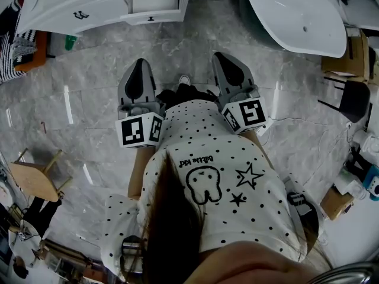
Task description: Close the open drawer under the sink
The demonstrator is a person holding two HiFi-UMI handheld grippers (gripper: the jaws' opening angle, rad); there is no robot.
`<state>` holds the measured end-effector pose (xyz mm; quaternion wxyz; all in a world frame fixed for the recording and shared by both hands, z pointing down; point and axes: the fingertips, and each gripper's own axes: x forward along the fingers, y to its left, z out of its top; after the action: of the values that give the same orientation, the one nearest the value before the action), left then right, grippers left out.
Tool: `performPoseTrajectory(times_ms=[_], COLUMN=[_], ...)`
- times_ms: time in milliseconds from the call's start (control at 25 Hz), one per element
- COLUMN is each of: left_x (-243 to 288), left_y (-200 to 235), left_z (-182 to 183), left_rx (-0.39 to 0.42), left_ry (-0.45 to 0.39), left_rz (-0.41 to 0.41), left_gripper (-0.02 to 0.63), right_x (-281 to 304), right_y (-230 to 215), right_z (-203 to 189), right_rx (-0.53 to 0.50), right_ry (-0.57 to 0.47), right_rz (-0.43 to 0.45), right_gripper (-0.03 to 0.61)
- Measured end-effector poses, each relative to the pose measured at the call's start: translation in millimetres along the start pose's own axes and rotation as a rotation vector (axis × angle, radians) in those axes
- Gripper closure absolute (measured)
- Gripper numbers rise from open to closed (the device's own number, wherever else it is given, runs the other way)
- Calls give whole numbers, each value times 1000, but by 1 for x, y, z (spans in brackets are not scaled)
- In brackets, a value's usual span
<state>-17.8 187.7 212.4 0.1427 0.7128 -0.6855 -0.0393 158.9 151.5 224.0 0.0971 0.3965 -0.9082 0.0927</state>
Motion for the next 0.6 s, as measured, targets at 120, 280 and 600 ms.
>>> performPoseTrajectory(times_ms=[120, 280, 600], left_x=[9, 18, 47], left_y=[-7, -11, -3], left_z=[0, 0, 3], left_rx=[3, 9, 14], left_ry=[-5, 2, 18], left_rz=[5, -2, -10], left_gripper=[607, 607, 607], right_x=[0, 4, 19], right_y=[-12, -20, -38], right_z=[-1, -3, -1], right_rx=[5, -1, 17], right_ry=[-1, 9, 13], right_rz=[-3, -1, -39], right_gripper=[565, 565, 565])
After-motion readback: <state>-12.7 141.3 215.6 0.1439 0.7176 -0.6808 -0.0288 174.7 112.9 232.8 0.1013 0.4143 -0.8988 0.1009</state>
